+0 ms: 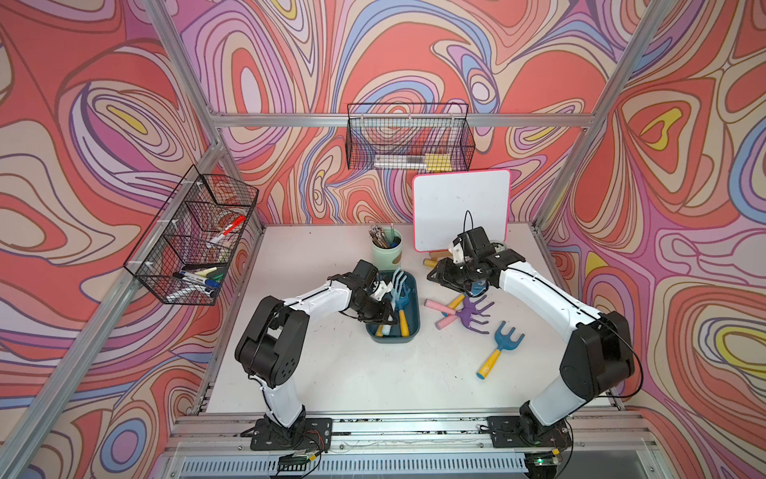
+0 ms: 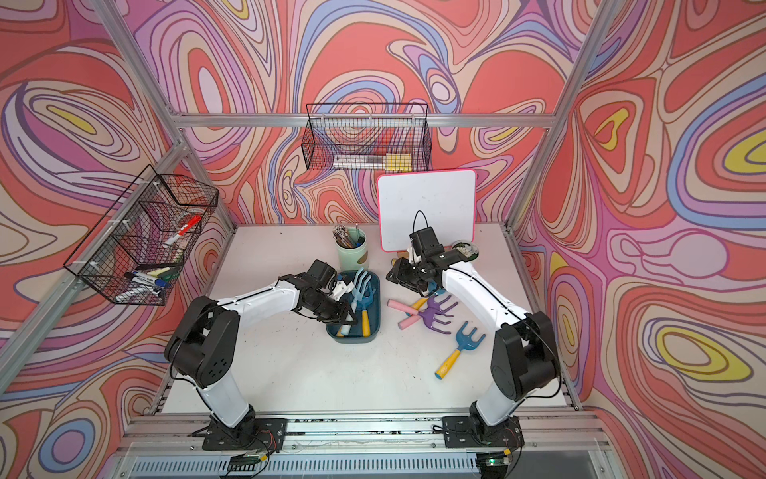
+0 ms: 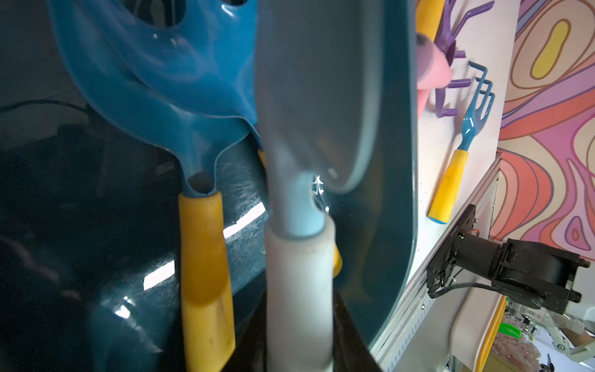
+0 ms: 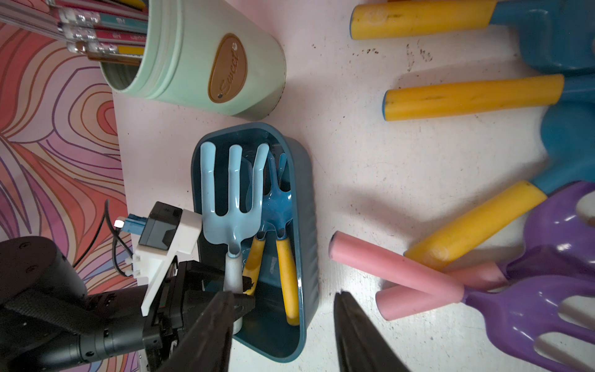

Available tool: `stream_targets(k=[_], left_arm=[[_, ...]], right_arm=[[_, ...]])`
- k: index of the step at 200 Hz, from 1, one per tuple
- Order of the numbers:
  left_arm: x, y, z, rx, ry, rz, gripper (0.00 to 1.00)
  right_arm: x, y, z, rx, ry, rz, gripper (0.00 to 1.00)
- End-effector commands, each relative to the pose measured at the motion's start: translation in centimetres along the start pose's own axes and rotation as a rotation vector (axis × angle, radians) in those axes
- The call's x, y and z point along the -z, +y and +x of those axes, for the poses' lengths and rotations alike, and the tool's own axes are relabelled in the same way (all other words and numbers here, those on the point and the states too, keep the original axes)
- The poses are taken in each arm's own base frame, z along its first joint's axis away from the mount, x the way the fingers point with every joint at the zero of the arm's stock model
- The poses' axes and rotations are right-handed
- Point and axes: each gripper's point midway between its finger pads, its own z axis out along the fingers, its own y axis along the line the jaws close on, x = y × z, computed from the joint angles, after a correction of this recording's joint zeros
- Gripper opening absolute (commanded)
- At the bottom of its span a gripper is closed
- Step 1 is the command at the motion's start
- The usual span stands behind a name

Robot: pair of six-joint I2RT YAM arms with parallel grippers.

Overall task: Put the rake into the storage box
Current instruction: Place the rake in the storage box, then pick up the rake at the center of the board.

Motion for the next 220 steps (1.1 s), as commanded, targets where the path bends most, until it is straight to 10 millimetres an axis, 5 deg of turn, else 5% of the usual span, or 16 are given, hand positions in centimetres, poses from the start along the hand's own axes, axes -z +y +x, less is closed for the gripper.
stream_targets(k=[1, 44, 64, 94, 131, 167, 220], left_arm=[[-0.7, 0.3, 0.5, 0.008, 0.044, 0.004, 0.04], [-1.1, 0.1, 0.5, 0.014, 0.078, 0.026, 0.64], [-0.8, -0.5, 0.1, 0.011, 0.072, 0.043, 0.73], [0.5, -2.5, -1.6, 0.018, 0.035, 0.085, 0.74], [4.0, -2.3, -4.9, 0.029, -0.100, -0.109, 0.71], [7.2, -2.3, -7.6, -0.001, -0.252, -0.224, 0.74], [7.0, -2.2, -7.9, -0.001, -0.256, -0.230, 0.74]], right_arm=[[0.2, -0.6, 0.1, 0.001, -0.004, 0.017, 0.51], [0.1, -1.1, 0.4, -0.016, 0.009, 0.024, 0.51], [0.1, -1.1, 0.6, -0.018, 0.011, 0.021, 0.51], [0.1, -2.8, 1.2, -0.013, 0.028, 0.104, 0.52], [1.4, -9.0, 3.2, -0.057, 0.043, 0.382, 0.53], [3.7, -15.4, 7.4, -0.185, 0.086, 0.576, 0.54], [6.8, -19.1, 13.6, -0.256, 0.165, 0.712, 0.53]])
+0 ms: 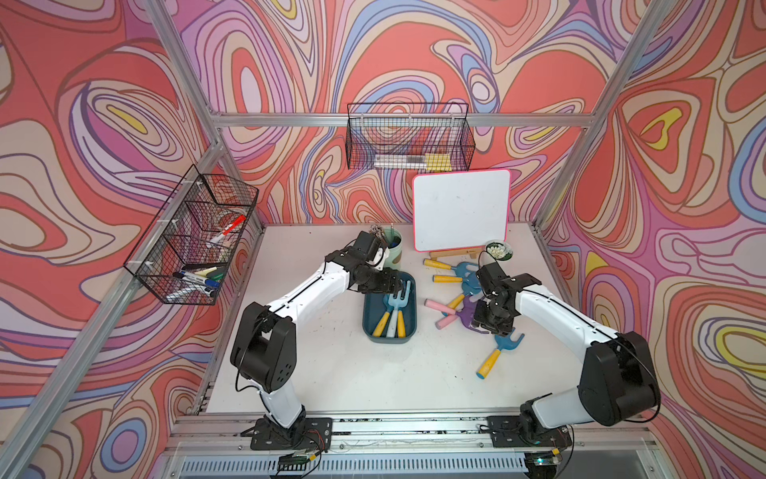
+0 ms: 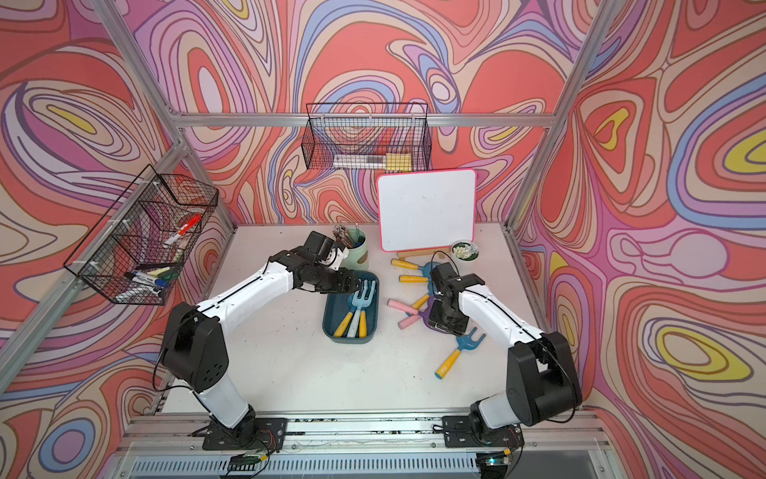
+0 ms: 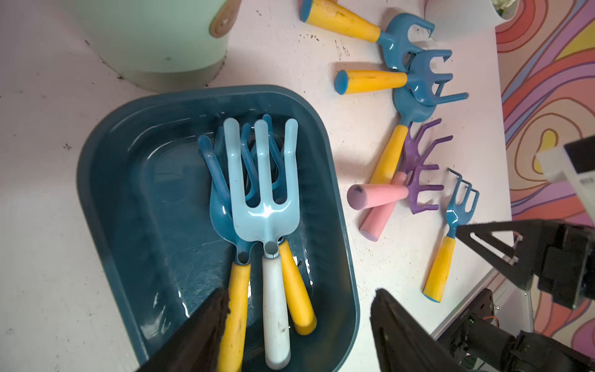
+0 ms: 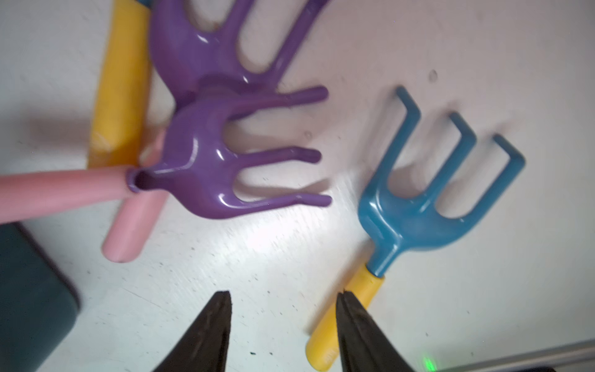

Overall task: Put the rake into the storage box
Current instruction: Pick up the rake at the center of the board.

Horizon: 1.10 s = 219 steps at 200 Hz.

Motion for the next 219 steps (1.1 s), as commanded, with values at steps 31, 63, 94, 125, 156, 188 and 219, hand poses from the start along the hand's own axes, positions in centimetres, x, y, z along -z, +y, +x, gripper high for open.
stream_targets(k=[31, 63, 94, 125, 156, 188, 219], left_arm=[[-0.4, 0.3, 0.5, 0.004, 0.021, -0.023, 0.74], [-0.4, 0.1, 0.7, -0.016, 0.028, -0.024, 0.74], [-0.5, 0.2, 1.0, -0.030, 0.041, -0.040, 0.75], [-0.5, -0.5, 1.2, -0.051, 0.047, -0.015, 0.75], [-0.4, -1.4, 1.3, -0.094, 0.042, 0.006, 0.75], [-0.5, -2.5, 1.2, -0.130, 0.033, 0.043, 0.70], [-0.8, -4.0, 1.1, -0.136, 0.061, 0.114, 0.68]], right_arm=[[-1.3, -3.7, 3.8, -0.077, 0.063, 0.095, 0.52], [-3.7, -2.2, 4.0, -0.128, 0.106, 0.018, 0.51], [-5.2, -1.6, 3.3, -0.122, 0.136, 0.002, 0.50], [-6.3, -1.8, 3.8, -0.144, 0.170, -0.016, 0.45], [-6.8, -2.1, 4.0, -0.150, 0.180, -0.016, 0.27], [-6.2, -2.0, 3.4, -0.150, 0.155, -0.015, 0.14], [-2.9, 0.0, 0.3, -0.131, 0.048, -0.101, 0.14]])
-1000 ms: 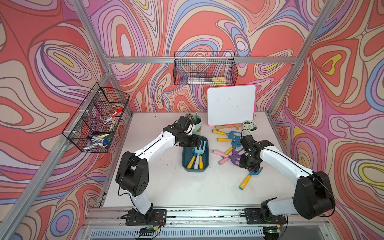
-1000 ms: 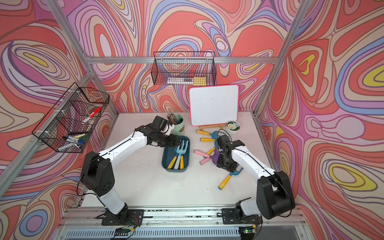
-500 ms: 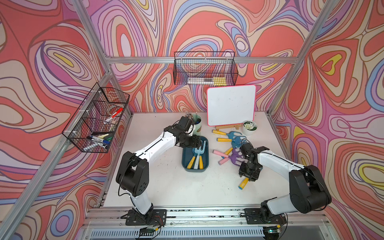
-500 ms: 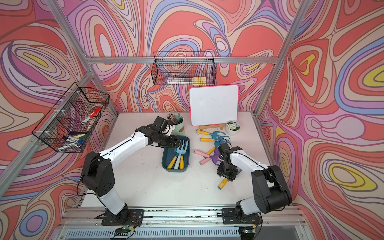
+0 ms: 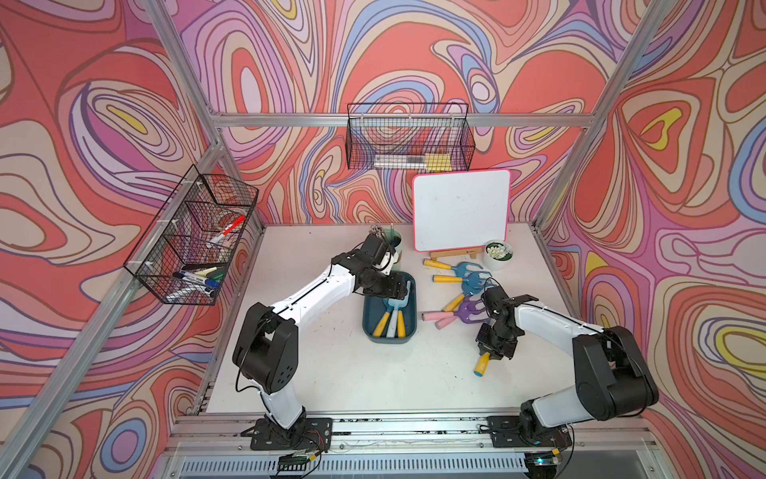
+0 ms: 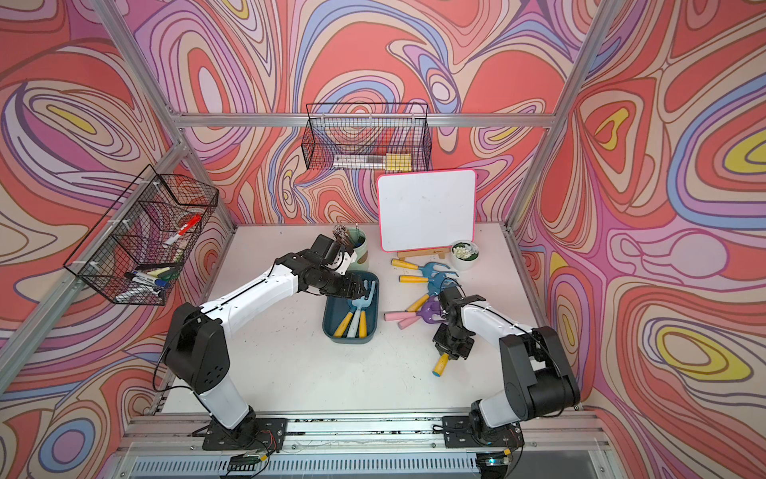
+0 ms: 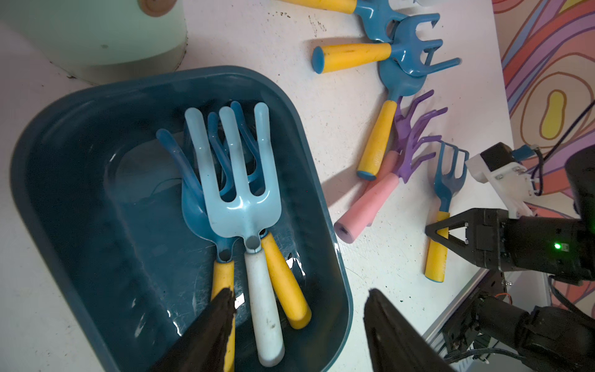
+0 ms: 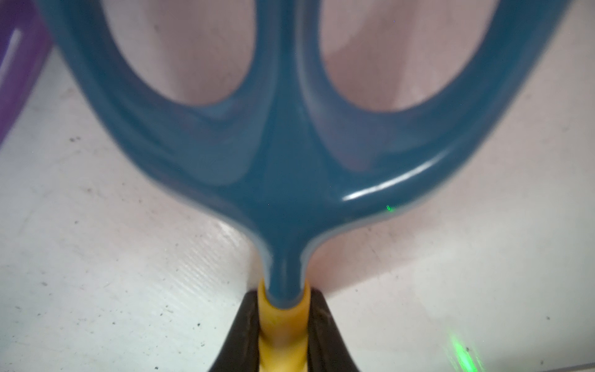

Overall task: Put the rake into the storage box
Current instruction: Pick up the rake at the center of the board.

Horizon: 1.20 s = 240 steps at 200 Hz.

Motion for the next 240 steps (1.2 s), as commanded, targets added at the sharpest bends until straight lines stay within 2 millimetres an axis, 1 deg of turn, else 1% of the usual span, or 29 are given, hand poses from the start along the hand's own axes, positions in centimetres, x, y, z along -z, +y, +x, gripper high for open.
stream_targets(k=[1, 13, 35, 51, 68, 103, 142, 161, 180, 205, 240], left_arm=[[-0.3, -1.7, -0.5, -0.034, 0.021, 0.073, 0.68], [-0.6, -2.5, -0.4, -0.051, 0.040, 0.095, 0.71], [-1.0, -3.9, -0.3, -0.093, 0.053, 0.133, 0.73], [-1.2, -4.9, -0.2, -0.091, 0.061, 0.189, 0.74], [-1.2, -6.0, -0.1, -0.089, 0.069, 0.257, 0.74], [-1.2, -7.6, 0.7, -0.129, 0.078, 0.329, 0.74], [-2.3, -7.6, 2.2, -0.174, 0.140, 0.279, 0.74], [-3.0, -8.1, 2.5, -0.178, 0.152, 0.292, 0.73], [-3.5, -8.3, 2.4, -0.167, 0.152, 0.299, 0.73], [-4.0, -8.3, 2.1, -0.159, 0.147, 0.294, 0.72], [-4.2, -7.7, 2.2, -0.163, 0.149, 0.267, 0.69]], right_arm=[[3.5, 2.3, -2.5, 0.026, -0.118, -0.087, 0.14], [5.6, 3.7, -3.5, 0.042, -0.169, -0.141, 0.14], [9.1, 5.8, -4.9, 0.079, -0.245, -0.226, 0.12], [10.6, 7.5, -5.4, 0.120, -0.261, -0.292, 0.12], [11.3, 9.4, -5.5, 0.161, -0.242, -0.361, 0.11], [12.0, 13.6, -5.8, 0.231, -0.182, -0.513, 0.10], [12.5, 17.5, -6.2, 0.278, -0.159, -0.612, 0.09], [12.7, 19.7, -5.9, 0.314, -0.154, -0.646, 0.09], [12.7, 22.0, -5.0, 0.377, -0.127, -0.662, 0.08], [12.5, 23.6, -3.8, 0.456, -0.092, -0.655, 0.08], [12.0, 23.8, -2.8, 0.487, -0.061, -0.653, 0.08]])
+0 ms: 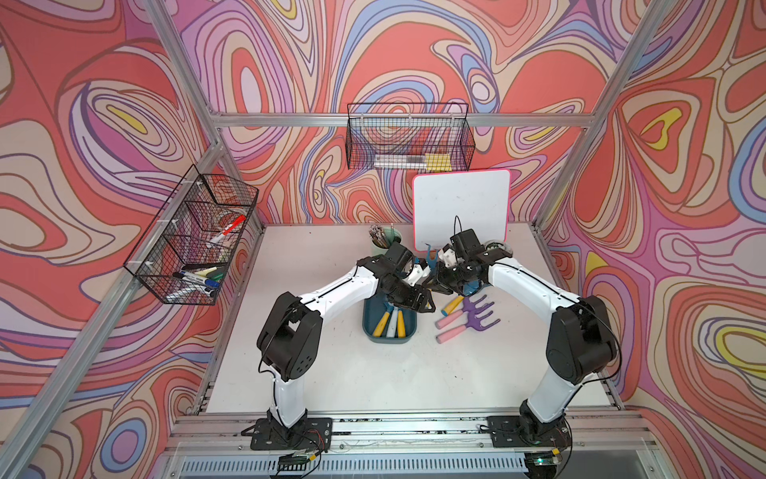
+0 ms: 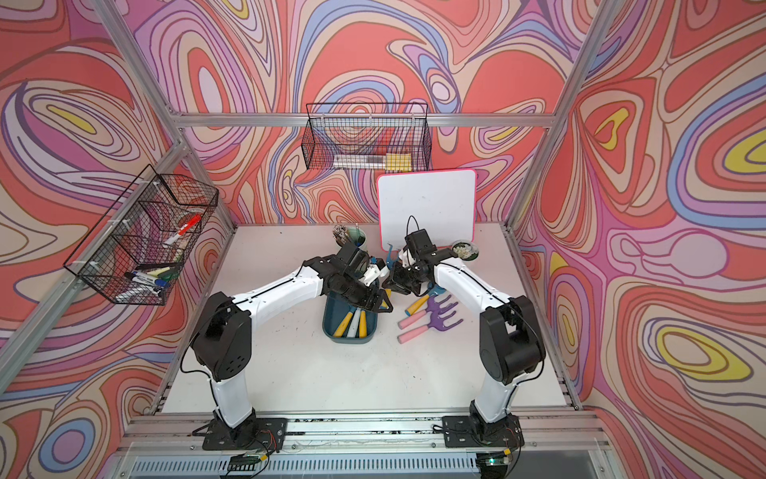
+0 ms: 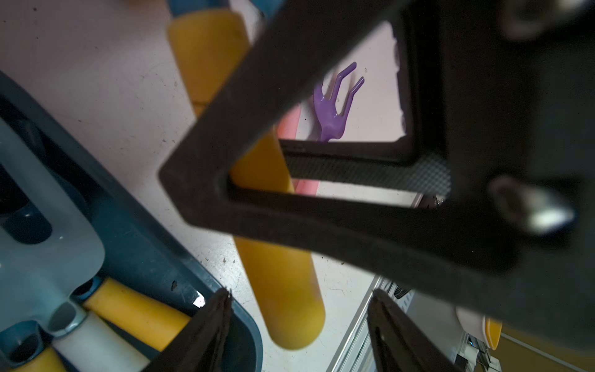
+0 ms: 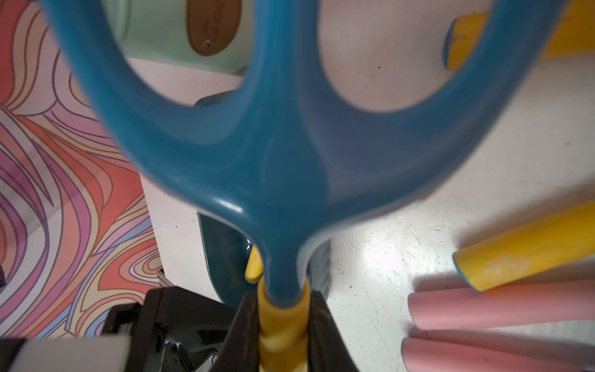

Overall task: Put the rake into the storage box
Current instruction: Pick up the rake at the center of the board.

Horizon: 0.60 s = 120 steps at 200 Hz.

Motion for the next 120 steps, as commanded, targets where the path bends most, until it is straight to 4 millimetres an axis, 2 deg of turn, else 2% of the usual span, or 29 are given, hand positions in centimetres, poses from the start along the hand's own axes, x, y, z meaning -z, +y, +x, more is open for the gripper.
stream_targets(k=[1, 38, 59, 81, 112, 120], left_arm=[[0.1, 0.0, -0.8, -0.017, -0.016, -0.013, 0.69], [-0.2, 0.9, -0.7, -0.018, -0.010, -0.051, 0.66], [-0.3, 1.5, -0.9, -0.020, -0.007, -0.083, 0.60], [-0.4, 2.0, -0.7, -0.015, -0.006, -0.106, 0.47], [-0.6, 2.3, 0.2, 0.007, 0.008, -0.109, 0.21], [-0.5, 2.4, 0.5, 0.011, 0.012, -0.109, 0.18]], right_arm=[[0.0, 0.6, 0.3, 0.038, 0.021, -0.021, 0.08], [-0.4, 1.4, 1.6, 0.083, 0.059, -0.039, 0.07], [-0.6, 1.9, 2.5, 0.110, 0.090, -0.047, 0.07], [-0.4, 1.9, 2.7, 0.113, 0.089, -0.047, 0.07], [-0.5, 1.9, 2.6, 0.114, 0.090, -0.044, 0.08], [-0.5, 2.0, 2.6, 0.114, 0.091, -0.047, 0.08]])
